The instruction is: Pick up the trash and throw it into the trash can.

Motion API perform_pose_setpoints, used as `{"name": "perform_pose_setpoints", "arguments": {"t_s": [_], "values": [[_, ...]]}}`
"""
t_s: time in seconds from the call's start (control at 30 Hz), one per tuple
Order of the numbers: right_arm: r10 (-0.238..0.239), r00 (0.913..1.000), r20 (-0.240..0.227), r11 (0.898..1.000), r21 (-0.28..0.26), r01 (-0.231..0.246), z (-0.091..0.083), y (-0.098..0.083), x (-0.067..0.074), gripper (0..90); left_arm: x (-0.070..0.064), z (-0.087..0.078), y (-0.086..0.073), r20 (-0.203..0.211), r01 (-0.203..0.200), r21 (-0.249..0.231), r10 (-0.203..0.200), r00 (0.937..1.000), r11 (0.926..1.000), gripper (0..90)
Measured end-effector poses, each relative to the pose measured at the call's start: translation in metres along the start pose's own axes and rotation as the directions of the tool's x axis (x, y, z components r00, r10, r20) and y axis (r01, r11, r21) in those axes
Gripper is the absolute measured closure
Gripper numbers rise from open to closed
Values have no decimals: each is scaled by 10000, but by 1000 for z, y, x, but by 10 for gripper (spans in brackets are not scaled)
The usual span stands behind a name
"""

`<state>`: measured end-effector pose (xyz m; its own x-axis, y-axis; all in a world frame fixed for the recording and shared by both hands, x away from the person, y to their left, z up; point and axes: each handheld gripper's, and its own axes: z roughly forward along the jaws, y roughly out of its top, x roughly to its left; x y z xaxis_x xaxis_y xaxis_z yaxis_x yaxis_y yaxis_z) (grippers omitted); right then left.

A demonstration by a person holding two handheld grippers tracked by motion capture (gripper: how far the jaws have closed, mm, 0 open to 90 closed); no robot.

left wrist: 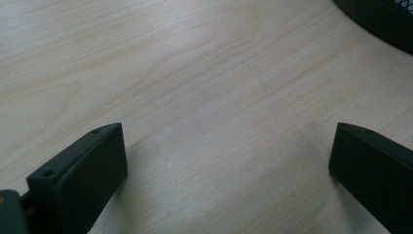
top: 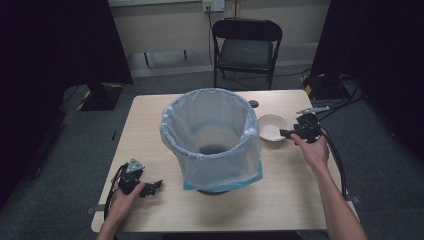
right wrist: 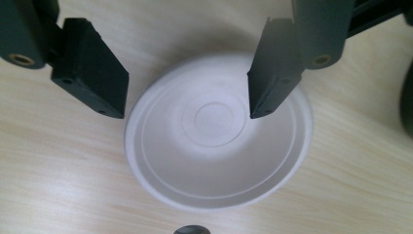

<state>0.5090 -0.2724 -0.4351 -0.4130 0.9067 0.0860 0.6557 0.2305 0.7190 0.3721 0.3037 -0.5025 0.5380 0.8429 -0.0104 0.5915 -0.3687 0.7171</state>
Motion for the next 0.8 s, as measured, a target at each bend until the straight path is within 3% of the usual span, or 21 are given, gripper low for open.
{"name": "perform_pose_setpoints", "arguments": {"t_s": [0.1, 0.2, 0.3, 0.6, 0.8], "values": [[-10, 9993, 377, 9992, 388, -5, 12, 6, -1, 417, 0, 0, 0, 0, -1, 0, 1, 10000, 10000, 0], [-47, 9973, 738, 9973, 738, -8, 25, 7, -5, 421, 0, 0, 0, 0, -1, 1, 1, 10000, 10000, 0], [414, 9984, 382, 9939, 1010, -450, 34, 8, -12, 416, 0, 0, 0, -8, -5, 2, 5, 10000, 10000, 0], [524, 9963, 675, 9839, 1670, -631, 55, 4, -14, 370, 0, 0, 0, -2, -1, 1, 1, 10000, 10000, 0], [700, 9965, 463, 9840, 1611, -767, 58, 1, -14, 568, 0, 0, 0, 0, -2, 3, 2, 10000, 10000, 0]]}}
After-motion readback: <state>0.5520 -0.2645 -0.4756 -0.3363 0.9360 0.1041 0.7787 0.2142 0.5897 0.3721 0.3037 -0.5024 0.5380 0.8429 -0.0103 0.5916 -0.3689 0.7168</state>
